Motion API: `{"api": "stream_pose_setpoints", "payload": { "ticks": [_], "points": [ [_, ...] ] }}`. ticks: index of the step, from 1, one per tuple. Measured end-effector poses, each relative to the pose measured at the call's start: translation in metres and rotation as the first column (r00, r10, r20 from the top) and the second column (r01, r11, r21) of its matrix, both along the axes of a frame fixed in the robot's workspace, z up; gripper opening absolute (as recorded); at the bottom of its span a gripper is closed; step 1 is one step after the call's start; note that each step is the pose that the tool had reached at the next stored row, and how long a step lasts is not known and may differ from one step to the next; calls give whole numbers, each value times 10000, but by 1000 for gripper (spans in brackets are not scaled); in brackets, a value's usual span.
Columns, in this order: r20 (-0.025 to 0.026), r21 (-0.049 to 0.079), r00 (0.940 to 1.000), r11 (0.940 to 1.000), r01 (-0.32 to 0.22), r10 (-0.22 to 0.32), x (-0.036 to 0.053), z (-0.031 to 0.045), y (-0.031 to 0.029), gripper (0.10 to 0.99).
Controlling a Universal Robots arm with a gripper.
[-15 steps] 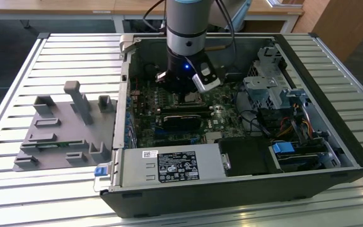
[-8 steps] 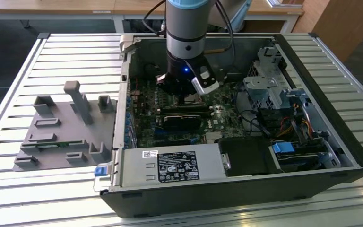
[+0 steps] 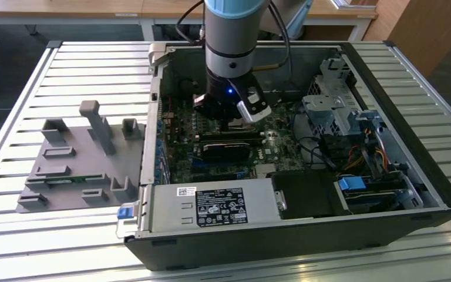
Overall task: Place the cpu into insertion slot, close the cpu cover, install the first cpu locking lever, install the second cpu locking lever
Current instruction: 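Install the second cpu locking lever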
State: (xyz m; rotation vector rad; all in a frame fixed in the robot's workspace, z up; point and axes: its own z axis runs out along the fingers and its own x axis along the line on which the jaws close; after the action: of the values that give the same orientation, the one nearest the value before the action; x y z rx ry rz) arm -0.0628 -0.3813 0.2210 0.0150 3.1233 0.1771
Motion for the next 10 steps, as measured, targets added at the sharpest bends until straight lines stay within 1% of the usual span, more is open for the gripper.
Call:
{"api": "stream_pose_setpoints", "payload": {
  "ticks": [3, 10],
  "points": [
    [0, 33, 10000, 10000, -1, 1, -7, -8, -43, 106],
    [0, 95, 10000, 10000, -1, 1, -17, -69, -46, 106]
  ]
}}
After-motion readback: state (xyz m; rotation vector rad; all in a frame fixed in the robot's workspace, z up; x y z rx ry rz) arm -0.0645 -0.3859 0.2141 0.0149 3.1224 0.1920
